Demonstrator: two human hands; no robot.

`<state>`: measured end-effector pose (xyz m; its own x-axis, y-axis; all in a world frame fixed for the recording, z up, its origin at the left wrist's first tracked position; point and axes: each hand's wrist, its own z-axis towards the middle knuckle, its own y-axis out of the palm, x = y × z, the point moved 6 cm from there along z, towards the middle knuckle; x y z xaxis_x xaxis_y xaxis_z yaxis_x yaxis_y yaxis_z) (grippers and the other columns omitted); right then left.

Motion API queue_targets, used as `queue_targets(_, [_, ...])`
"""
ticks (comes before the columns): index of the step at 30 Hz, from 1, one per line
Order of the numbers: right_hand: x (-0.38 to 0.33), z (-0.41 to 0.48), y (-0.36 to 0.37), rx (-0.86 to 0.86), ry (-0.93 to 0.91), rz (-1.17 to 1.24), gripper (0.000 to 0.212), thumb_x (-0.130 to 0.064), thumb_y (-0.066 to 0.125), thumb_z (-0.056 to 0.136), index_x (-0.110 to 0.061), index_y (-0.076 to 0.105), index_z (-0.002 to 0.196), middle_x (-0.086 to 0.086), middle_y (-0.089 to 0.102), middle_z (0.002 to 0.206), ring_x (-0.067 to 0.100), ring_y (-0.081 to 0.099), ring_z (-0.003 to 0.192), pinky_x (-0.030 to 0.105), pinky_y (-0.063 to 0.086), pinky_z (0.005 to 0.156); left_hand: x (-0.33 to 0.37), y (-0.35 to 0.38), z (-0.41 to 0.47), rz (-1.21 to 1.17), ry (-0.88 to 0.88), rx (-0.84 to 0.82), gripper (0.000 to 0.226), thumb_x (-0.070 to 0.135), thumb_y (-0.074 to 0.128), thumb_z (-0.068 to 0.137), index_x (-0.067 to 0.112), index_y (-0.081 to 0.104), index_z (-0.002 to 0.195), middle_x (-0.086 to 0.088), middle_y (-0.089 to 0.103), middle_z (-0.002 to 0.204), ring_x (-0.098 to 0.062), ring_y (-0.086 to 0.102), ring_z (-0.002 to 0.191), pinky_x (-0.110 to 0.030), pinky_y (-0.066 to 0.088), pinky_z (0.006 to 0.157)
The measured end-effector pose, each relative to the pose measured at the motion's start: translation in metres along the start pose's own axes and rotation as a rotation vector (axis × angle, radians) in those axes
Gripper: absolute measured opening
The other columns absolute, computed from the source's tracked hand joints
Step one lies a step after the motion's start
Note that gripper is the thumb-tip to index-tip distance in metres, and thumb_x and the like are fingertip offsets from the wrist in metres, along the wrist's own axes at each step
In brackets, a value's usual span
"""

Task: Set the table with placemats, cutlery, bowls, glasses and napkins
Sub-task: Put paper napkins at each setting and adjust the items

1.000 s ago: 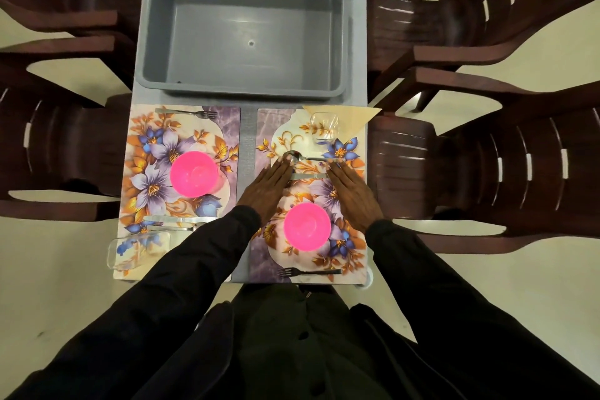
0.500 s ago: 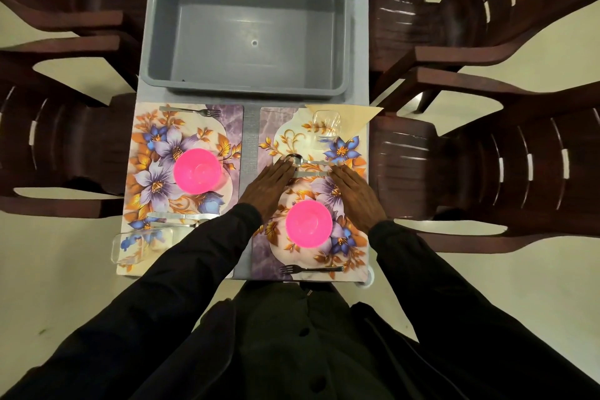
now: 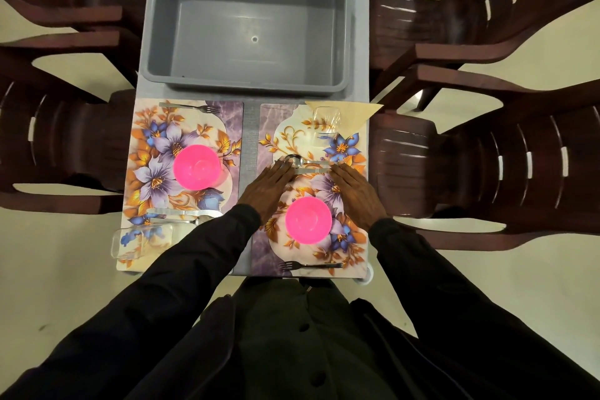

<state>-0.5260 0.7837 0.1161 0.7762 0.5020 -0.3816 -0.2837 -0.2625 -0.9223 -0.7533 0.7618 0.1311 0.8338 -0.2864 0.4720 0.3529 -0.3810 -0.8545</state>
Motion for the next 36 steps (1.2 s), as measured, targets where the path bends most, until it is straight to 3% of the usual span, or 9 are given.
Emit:
queue_targets(7, [-0.002, 0.015, -0.024, 0.152, 0.061, 0.117, 0.056, 0.008, 0.065, 0.089, -0.001, 0.052, 0.143, 0.019, 0.059, 0.141, 0.034, 0.056, 0.131, 0.038, 0.040, 0.113, 0.005, -0.009, -0.002, -0.019, 0.004, 0.056, 0.088, -0.022, 0.055, 0.080, 0.005, 0.027, 0.159, -0.016, 0.022, 0.166, -0.032, 0.016, 0.155, -0.044, 0.019, 0.126])
queue_targets(12, [0.003, 0.053, -0.068, 0.337, 0.438, 0.580, 0.059, -0.018, 0.069, 0.097, -0.011, 0.043, 0.150, 0.008, 0.051, 0.149, 0.015, 0.047, 0.135, 0.014, 0.034, 0.109, 0.000, -0.011, -0.001, -0.012, -0.007, 0.056, 0.096, -0.024, 0.064, 0.072, 0.004, 0.030, 0.157, -0.017, 0.029, 0.164, -0.033, 0.023, 0.153, -0.044, 0.023, 0.124])
queue_targets(14, [0.006, 0.073, -0.071, 0.317, 0.452, 0.722, 0.069, -0.014, 0.075, 0.092, -0.012, 0.041, 0.152, 0.005, 0.046, 0.154, 0.005, 0.041, 0.136, 0.003, 0.030, 0.107, 0.000, -0.013, 0.000, -0.010, -0.010, 0.055, 0.096, -0.022, 0.068, 0.072, 0.003, 0.030, 0.157, -0.017, 0.029, 0.164, -0.033, 0.024, 0.153, -0.044, 0.022, 0.123])
queue_targets(16, [0.009, 0.089, -0.071, 0.255, 0.430, 0.790, 0.075, -0.009, 0.078, 0.087, -0.010, 0.040, 0.152, 0.005, 0.045, 0.155, 0.004, 0.040, 0.137, 0.002, 0.031, 0.106, 0.002, -0.016, 0.001, -0.014, -0.011, 0.058, 0.095, -0.019, 0.072, 0.073, 0.001, 0.031, 0.156, -0.018, 0.030, 0.163, -0.034, 0.024, 0.152, -0.044, 0.022, 0.122])
queue_targets(19, [0.014, 0.098, -0.068, 0.196, 0.400, 0.814, 0.069, -0.011, 0.079, 0.086, -0.010, 0.047, 0.147, 0.003, 0.055, 0.146, 0.012, 0.054, 0.131, 0.022, 0.048, 0.104, 0.003, -0.018, 0.001, 0.001, -0.006, 0.061, 0.096, -0.016, 0.076, 0.072, 0.001, 0.033, 0.156, -0.019, 0.032, 0.162, -0.034, 0.026, 0.151, -0.044, 0.023, 0.122])
queue_targets(21, [0.017, 0.098, -0.068, 0.199, 0.404, 0.805, 0.062, -0.011, 0.079, 0.086, -0.012, 0.052, 0.141, 0.000, 0.062, 0.136, 0.005, 0.060, 0.122, 0.029, 0.055, 0.096, 0.001, -0.019, 0.001, 0.001, -0.014, 0.069, 0.095, -0.016, 0.075, 0.073, 0.002, 0.032, 0.156, -0.018, 0.032, 0.162, -0.034, 0.026, 0.151, -0.043, 0.022, 0.122])
queue_targets(26, [0.020, 0.089, -0.071, 0.206, 0.404, 0.733, 0.056, -0.006, 0.079, 0.085, -0.009, 0.056, 0.136, 0.002, 0.065, 0.130, 0.007, 0.061, 0.116, 0.012, 0.049, 0.092, 0.001, -0.023, 0.003, 0.001, -0.027, 0.076, 0.099, -0.019, 0.077, 0.069, 0.000, 0.034, 0.155, -0.021, 0.033, 0.161, -0.037, 0.028, 0.150, -0.044, 0.019, 0.122])
queue_targets(30, [0.018, 0.078, -0.072, 0.210, 0.386, 0.713, 0.054, -0.010, 0.080, 0.086, -0.006, 0.056, 0.134, 0.003, 0.066, 0.127, -0.003, 0.059, 0.108, 0.003, 0.043, 0.087, 0.002, -0.025, 0.006, 0.003, -0.022, 0.066, 0.101, -0.019, 0.078, 0.067, 0.000, 0.034, 0.155, -0.022, 0.034, 0.160, -0.039, 0.029, 0.150, -0.047, 0.023, 0.121])
queue_targets(36, [0.013, 0.068, -0.073, 0.216, 0.413, 0.739, 0.055, -0.017, 0.084, 0.083, -0.011, 0.058, 0.131, 0.000, 0.068, 0.122, -0.011, 0.062, 0.103, 0.007, 0.048, 0.086, 0.004, -0.031, 0.012, 0.011, -0.004, 0.099, 0.098, -0.024, 0.068, 0.070, 0.003, 0.031, 0.156, -0.020, 0.034, 0.161, -0.036, 0.029, 0.150, -0.044, 0.023, 0.121])
